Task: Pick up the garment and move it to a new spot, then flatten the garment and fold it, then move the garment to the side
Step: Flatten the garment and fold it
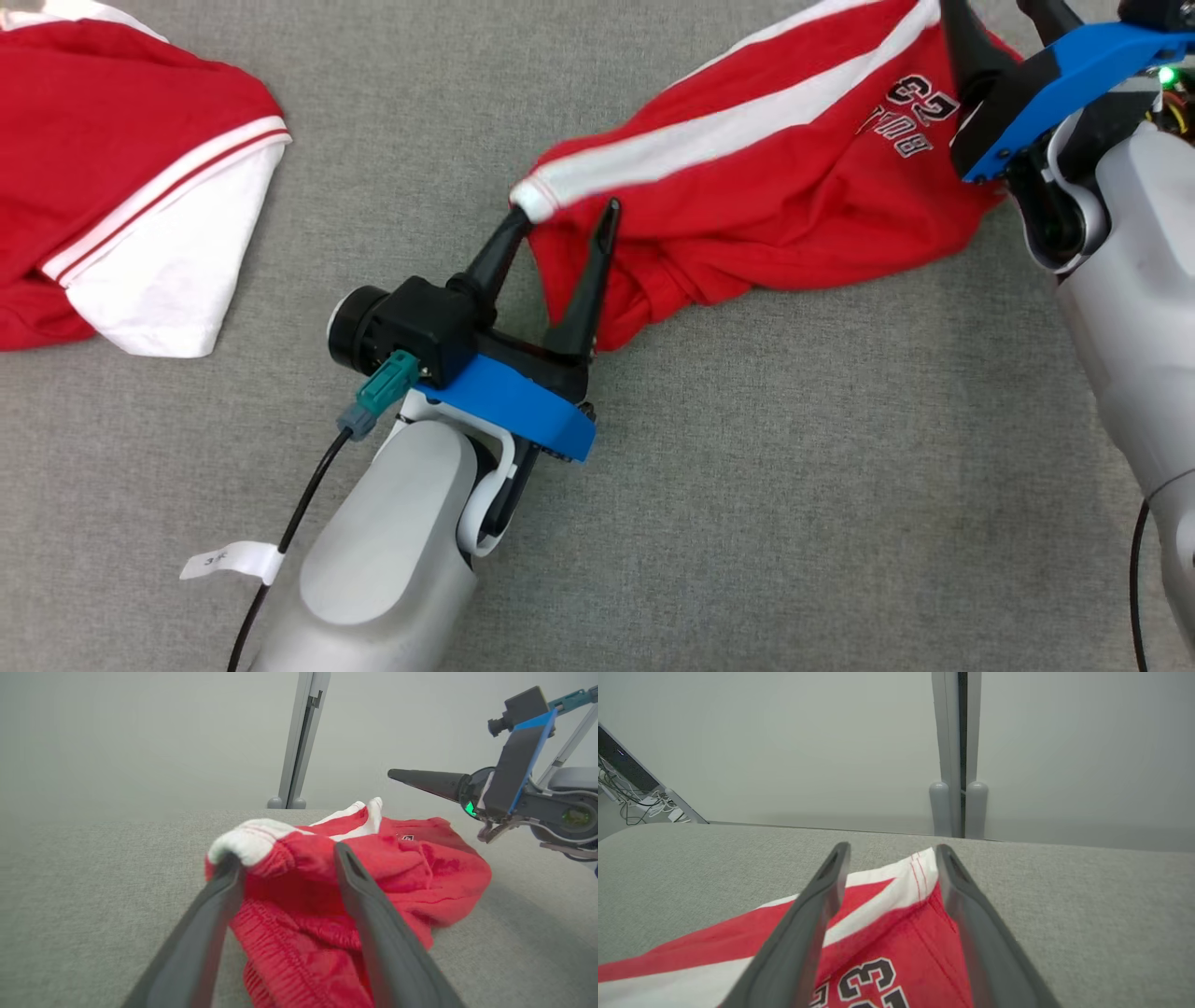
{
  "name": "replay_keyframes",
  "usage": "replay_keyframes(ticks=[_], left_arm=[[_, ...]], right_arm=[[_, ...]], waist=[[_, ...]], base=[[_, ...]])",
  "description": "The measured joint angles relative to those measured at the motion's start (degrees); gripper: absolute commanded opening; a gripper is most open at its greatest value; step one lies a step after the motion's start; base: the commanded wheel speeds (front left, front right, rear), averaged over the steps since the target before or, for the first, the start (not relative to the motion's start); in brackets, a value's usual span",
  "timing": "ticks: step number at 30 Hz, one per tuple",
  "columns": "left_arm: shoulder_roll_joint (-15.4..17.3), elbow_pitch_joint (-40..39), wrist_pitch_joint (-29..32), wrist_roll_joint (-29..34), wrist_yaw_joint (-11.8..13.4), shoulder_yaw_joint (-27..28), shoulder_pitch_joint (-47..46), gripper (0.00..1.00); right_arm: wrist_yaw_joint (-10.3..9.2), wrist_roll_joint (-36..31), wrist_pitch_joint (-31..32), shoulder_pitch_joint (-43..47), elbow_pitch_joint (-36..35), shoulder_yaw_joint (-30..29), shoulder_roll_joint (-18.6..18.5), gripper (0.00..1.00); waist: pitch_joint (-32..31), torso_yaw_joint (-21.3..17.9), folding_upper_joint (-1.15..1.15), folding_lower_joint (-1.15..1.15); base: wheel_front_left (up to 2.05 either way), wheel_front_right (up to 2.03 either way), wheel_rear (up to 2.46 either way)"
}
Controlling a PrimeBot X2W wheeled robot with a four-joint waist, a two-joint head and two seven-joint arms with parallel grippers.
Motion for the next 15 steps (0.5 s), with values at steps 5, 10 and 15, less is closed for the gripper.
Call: replay_keyframes(ticks=[5,10,15], left_arm=[[-0.16,-0.74,-0.01,0.08,0.52,0.8,2.53,1.0],[-0.21,-3.0,-0.01,0.91,1.22,2.4,7.3,1.0],[0.29,-6.9,-0.01,2.82,2.59,5.98,11.66,1.0]], right_arm=[[0.01,2.03,-1.79,1.55,0.71,3.24,-1.34,1.0],[0.0,4.49,-3.11,5.56,0.59,6.27,-4.52,1.0],[0.01,6.49,-3.52,8.76,1.22,8.28,-7.65,1.0]], waist=[[-1.97,-0.1,0.0,-0.01],[-4.55,-0.28,0.0,-0.01],[-6.82,-0.13,0.0,-0.02]], base=[[0.0,0.0,0.0],[0.0,0.0,0.0],[0.0,0.0,0.0]])
